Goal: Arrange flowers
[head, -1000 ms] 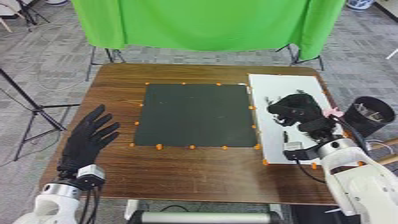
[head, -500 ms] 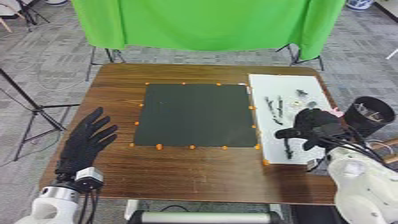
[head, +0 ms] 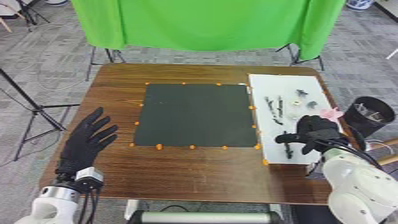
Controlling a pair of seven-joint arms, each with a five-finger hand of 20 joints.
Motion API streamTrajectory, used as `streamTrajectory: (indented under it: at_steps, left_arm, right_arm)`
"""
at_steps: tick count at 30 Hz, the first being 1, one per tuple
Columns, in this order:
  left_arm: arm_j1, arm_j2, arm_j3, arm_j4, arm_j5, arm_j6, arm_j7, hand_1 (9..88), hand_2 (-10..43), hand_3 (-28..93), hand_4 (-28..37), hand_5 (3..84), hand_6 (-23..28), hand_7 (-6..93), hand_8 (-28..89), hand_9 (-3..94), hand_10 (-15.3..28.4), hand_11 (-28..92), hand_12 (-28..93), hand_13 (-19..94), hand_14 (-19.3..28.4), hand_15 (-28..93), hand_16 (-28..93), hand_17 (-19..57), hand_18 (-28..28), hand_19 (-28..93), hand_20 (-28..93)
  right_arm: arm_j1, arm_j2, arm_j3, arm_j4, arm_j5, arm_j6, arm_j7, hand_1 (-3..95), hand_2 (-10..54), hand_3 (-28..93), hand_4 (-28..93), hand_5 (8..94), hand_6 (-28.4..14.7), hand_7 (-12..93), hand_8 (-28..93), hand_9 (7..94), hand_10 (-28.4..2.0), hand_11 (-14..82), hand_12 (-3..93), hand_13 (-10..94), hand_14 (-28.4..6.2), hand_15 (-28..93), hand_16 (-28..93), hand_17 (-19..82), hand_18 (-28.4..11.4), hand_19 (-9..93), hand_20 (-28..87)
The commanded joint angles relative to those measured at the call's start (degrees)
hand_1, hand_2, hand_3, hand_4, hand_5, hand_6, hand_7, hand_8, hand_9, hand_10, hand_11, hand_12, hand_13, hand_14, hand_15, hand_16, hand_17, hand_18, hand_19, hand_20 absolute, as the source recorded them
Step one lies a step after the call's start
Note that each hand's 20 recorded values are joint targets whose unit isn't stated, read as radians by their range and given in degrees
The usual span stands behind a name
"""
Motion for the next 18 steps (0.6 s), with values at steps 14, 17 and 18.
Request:
streamTrajectory:
  at_steps: [14,17,18]
  left_arm:
    - [0.47,0.11,-0.08,0.04,-0.40,0.41,-0.06,27.3,-9.0,68,-23.9,25.3,2.4,22.2,-11,23.8,11.5,19,16,23,16.2,31,0,-8.3,22.0,43,10]
    - [0.42,-0.19,-0.19,0.08,-0.27,0.25,-0.27,27.3,-9.0,68,-24.0,25.4,2.4,22.0,-11,23.8,11.5,19,16,23,16.2,31,0,-8.3,22.0,43,10]
    - [0.43,-0.23,-0.17,0.11,-0.24,0.21,-0.26,27.3,-9.0,68,-23.9,25.4,2.4,22.0,-11,23.8,11.5,19,16,23,16.2,31,0,-8.3,22.0,43,10]
  right_arm:
    - [-0.47,-0.88,-4.33,4.53,-2.58,0.07,1.94,15.9,-9.5,79,-28,63.0,-0.5,43,-16,64.2,-13.0,57.6,37.1,62,-12.1,77,26,31,-21.4,92,42]
    - [-0.44,-0.64,-4.94,4.96,-3.04,0.49,2.43,17.3,-9.5,79,-28,63.8,-0.2,44,-16,65.0,-12.7,57.8,37.1,62,-11.8,77,26,32,-21.2,93,42]
    - [-0.50,-0.62,-5.07,5.10,-3.39,0.51,2.27,18.3,-9.5,80,-28,64.4,0.0,44,-16,65.5,-12.5,57.8,37.1,63,-11.6,77,26,32,-21.0,93,42]
